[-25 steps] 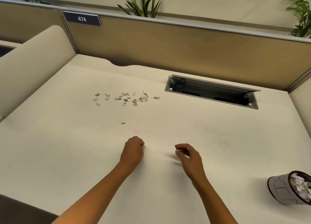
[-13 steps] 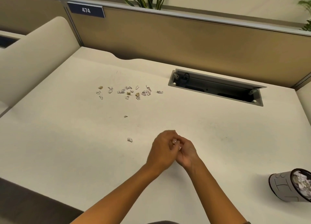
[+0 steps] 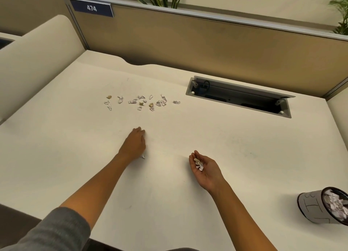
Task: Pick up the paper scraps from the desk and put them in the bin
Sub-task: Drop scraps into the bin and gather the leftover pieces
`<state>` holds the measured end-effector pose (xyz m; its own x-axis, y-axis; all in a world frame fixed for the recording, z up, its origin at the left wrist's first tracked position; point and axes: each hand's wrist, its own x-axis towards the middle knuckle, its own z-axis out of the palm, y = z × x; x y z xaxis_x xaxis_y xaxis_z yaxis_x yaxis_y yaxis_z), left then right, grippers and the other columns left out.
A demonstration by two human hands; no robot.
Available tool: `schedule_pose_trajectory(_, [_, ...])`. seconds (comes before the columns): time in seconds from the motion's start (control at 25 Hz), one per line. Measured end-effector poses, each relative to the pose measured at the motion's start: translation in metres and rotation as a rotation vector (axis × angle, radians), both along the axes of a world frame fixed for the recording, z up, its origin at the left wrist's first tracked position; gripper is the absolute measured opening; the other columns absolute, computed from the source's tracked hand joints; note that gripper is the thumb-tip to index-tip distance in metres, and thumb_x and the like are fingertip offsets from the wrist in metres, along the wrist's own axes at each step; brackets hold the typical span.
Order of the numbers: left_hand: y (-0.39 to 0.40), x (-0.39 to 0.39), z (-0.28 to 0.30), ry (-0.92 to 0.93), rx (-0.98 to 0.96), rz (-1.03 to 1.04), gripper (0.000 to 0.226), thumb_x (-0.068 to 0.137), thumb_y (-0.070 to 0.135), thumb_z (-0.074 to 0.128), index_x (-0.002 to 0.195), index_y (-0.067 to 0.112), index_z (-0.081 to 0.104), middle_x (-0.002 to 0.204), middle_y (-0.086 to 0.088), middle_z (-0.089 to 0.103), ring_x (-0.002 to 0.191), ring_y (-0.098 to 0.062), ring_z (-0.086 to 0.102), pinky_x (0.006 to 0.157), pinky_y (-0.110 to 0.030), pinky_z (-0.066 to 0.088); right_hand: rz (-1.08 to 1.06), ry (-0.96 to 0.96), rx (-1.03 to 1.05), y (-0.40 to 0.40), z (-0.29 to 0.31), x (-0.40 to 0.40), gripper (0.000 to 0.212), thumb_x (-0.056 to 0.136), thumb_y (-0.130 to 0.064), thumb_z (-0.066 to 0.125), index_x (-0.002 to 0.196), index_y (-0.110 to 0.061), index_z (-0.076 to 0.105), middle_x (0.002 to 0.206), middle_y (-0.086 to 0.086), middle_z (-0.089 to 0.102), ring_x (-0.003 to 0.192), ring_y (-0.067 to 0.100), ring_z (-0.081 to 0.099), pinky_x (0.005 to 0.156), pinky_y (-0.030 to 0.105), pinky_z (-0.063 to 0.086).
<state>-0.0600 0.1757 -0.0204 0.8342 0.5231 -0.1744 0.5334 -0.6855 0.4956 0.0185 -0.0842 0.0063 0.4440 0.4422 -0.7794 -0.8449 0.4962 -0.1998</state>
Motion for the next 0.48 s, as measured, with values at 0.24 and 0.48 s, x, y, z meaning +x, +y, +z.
schedule_pose_trajectory(0.24, [-0.053, -0.041, -0.01, 0.057, 0.051, -0.07, 0.053, 0.094, 0.013, 0.044, 0.146, 0.005, 0.039, 0.157, -0.012, 0.03, 0.147, -0.024, 0.025, 0.117, -0.031, 0.023, 0.05, -0.012, -0.01, 0.004, -0.003, -0.005, 0.015, 0.096, 0.001, 0.051, 0.095, 0.006, 0.066, 0.09, 0.014, 0.064, 0.086, 0.023, 0.062, 0.075, 0.037, 0.059])
schedule_pose_trajectory(0.48, [-0.068, -0.063, -0.011, 0.048, 0.235, -0.112, 0.024, 0.085, -0.008, 0.038, 0.085, 0.004, 0.059, 0.095, -0.006, 0.057, 0.092, -0.029, 0.059, 0.071, -0.035, 0.047, 0.095, -0.008, -0.027, 0.009, -0.004, -0.016, 0.015, 0.096, 0.001, 0.053, 0.092, 0.006, 0.066, 0.089, 0.014, 0.063, 0.084, 0.023, 0.062, 0.073, 0.035, 0.06])
